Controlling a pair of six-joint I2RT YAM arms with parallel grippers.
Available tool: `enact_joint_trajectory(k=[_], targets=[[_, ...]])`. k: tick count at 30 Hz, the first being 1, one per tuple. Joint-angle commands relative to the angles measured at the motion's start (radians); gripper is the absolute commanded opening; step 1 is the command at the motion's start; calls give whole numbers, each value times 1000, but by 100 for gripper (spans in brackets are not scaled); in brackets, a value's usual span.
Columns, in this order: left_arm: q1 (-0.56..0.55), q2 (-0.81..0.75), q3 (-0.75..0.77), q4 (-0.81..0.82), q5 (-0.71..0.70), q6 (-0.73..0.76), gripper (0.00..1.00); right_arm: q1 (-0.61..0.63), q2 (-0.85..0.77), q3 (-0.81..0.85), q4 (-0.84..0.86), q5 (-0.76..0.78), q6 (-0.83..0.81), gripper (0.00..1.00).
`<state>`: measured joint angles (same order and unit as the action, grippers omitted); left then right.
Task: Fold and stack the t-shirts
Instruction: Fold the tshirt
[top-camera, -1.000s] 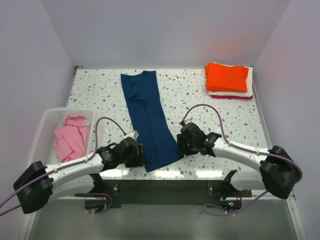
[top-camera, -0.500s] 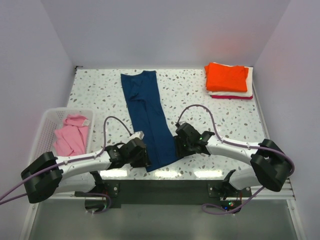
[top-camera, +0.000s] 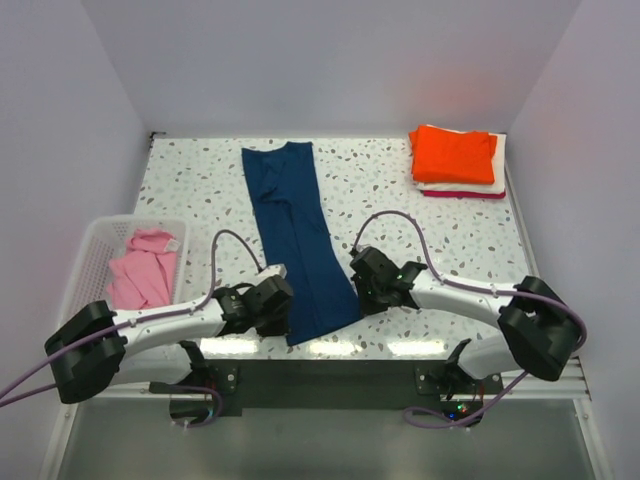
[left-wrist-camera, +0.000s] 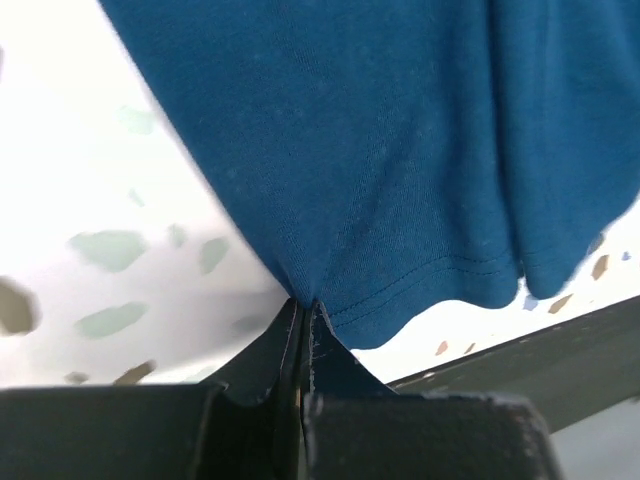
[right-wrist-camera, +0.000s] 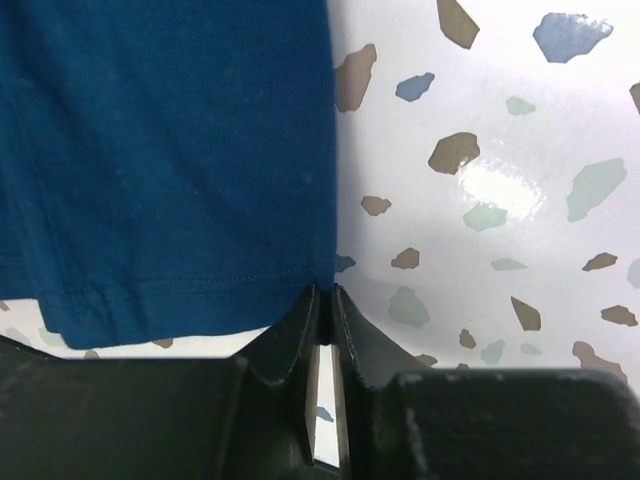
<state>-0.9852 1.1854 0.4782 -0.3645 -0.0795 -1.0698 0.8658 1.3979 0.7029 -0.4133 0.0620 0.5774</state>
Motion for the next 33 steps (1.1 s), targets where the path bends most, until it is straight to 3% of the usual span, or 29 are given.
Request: enact_joint_trajectory(k=[1,9,14,22,26,29,30,31,33], targets=[[-9,-58,45,-177,-52,40,0,6,-69,27,-61,21,-4,10],[-3,-156,80,-358,-62,60,0,7,-197,-20,-105,-47,56,7],[-3,-205,85,-398,-34,65,0,24,-231,-97,-44,-134,113,7],[-3,-231,46,-398,14,87,0,234,-155,-154,145,-120,291,7],[-3,-233,42,-416,37,102,0,265,-134,-163,165,-96,323,14],[-3,-244,54,-455,38,94,25,266,-155,-164,151,-90,325,31],[-3,-250,60,-483,34,90,40,266,-168,-160,128,-85,320,36],[-3,-265,69,-500,27,79,46,266,-181,-157,111,-77,317,42],[-3,-291,95,-542,20,67,50,266,-227,-141,53,-45,314,45]])
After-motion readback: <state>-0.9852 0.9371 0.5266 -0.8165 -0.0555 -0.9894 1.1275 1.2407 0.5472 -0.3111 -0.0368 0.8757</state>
